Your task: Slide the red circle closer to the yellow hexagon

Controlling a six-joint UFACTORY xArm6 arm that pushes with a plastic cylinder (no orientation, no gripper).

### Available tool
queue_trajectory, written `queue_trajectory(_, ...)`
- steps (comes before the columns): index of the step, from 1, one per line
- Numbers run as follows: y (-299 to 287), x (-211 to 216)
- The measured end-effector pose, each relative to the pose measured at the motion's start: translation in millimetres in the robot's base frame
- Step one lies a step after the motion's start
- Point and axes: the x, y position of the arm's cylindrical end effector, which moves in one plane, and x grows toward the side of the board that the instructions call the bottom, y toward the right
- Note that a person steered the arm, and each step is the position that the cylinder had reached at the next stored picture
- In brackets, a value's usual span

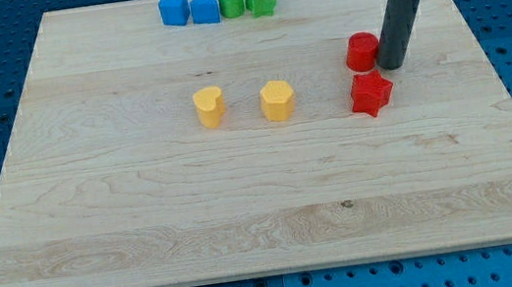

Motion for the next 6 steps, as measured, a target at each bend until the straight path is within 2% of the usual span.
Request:
queue_trajectory(2, 18, -32)
queue_trajectory(3, 10, -30)
queue_trajectory(6, -114, -27)
